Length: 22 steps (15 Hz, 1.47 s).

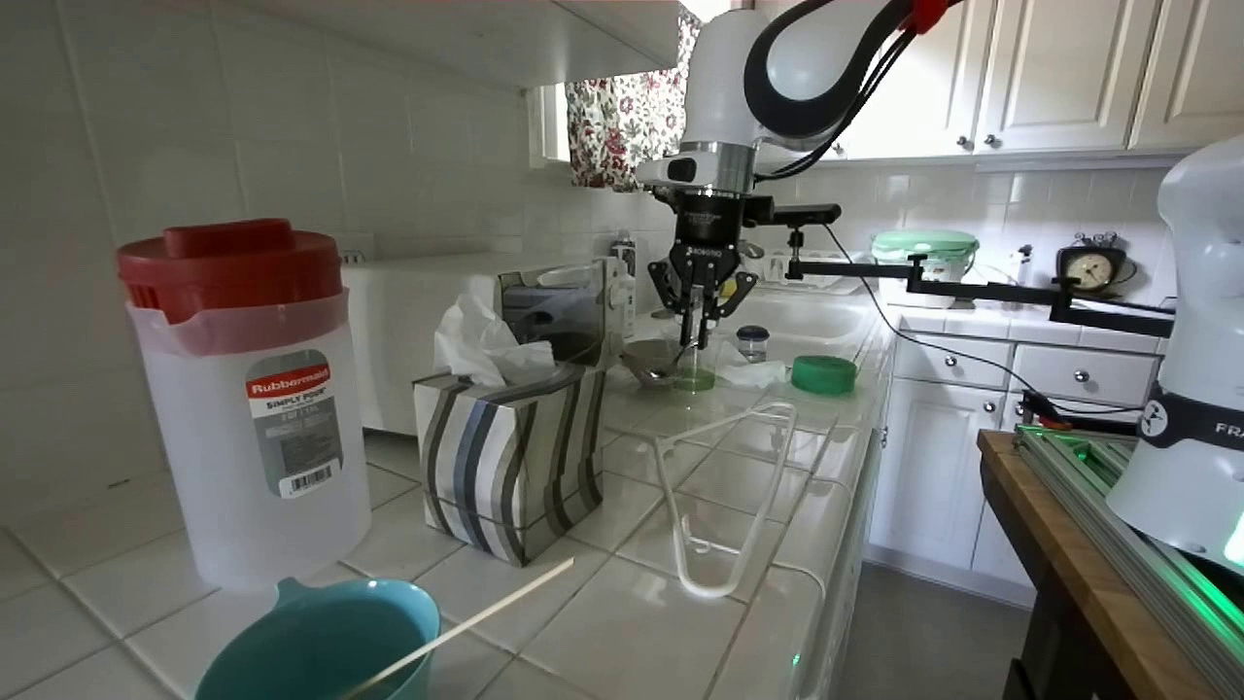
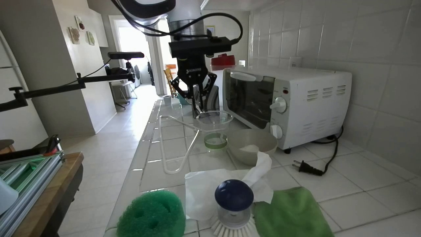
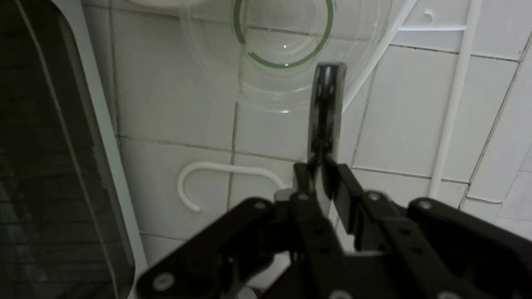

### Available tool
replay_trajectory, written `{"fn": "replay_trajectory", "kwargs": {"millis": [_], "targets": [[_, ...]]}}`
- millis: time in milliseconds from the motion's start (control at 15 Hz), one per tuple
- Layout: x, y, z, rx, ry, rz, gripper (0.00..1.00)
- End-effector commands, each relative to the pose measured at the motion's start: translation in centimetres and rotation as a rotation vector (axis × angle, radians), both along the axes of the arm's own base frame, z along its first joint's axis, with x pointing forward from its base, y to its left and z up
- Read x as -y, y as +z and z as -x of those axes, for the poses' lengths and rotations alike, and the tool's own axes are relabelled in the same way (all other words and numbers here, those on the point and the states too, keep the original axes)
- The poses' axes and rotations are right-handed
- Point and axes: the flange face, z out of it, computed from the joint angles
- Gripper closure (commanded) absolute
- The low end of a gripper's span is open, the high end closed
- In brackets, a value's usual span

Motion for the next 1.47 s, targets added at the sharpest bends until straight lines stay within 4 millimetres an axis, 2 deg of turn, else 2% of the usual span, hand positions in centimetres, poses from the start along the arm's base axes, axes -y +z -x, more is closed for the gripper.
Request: {"fn": "replay_trajectory", "kwargs": {"millis": [0, 267, 1133, 1400], "targets": [[-0.6, -0.3, -0.1, -0.018, -0.018, 0.017, 0.95], [-1.2, -0.7, -0.1, -0.025, -0.020, 0.010, 0.95], [1.1, 0.7, -0.2, 0.008, -0.082, 0.013, 0.95], [1.0, 1.2, -0.4, 0.017, -0.086, 0.015, 0.95]]}}
